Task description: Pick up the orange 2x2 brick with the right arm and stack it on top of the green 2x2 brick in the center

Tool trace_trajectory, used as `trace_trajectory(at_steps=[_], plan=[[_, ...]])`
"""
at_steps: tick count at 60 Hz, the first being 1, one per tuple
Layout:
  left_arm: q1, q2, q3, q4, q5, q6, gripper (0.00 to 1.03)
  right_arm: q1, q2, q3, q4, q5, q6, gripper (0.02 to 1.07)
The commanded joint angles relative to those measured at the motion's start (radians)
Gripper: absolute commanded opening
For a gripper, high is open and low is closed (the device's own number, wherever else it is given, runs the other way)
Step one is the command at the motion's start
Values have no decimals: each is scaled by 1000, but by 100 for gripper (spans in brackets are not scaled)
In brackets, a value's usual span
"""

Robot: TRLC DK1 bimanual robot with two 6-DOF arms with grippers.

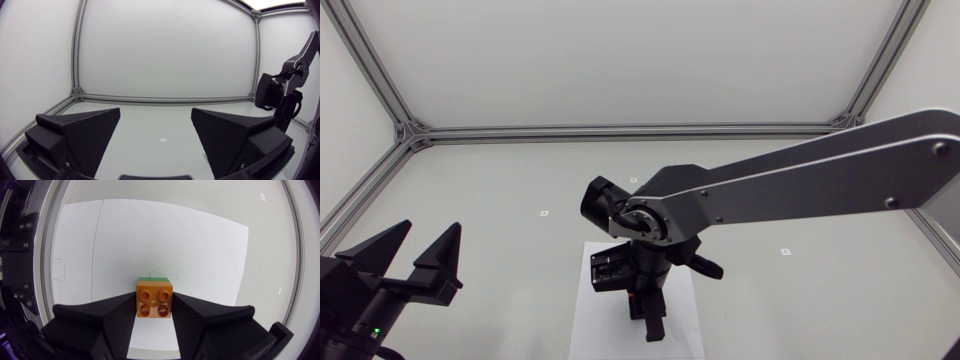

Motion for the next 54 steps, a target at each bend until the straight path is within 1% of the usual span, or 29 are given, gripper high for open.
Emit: trace_trajectory(at_steps=[1,19,20,27,28,45,54], plan=[[-6,-2,-41,-10,-3,-20,99,7,35,-65,-34,-12,5,49],[-4,-2,-41,-10,-3,-19,99,13,90,-60,-3,-6,19,48],[-6,-2,-41,-10,-3,-20,99,13,89,-62,0,-8,19,47],[-6,-2,-41,-10,-3,-20,99,15,83,-65,23,-8,28,28],[-4,-2,-41,-10,-3,-20,99,15,83,-65,23,-8,28,27],[-6,-2,-41,-10,-3,-20,99,21,32,-91,76,9,63,27],[-6,-2,-41,-10,-3,-20,99,10,15,-68,106,9,79,27]])
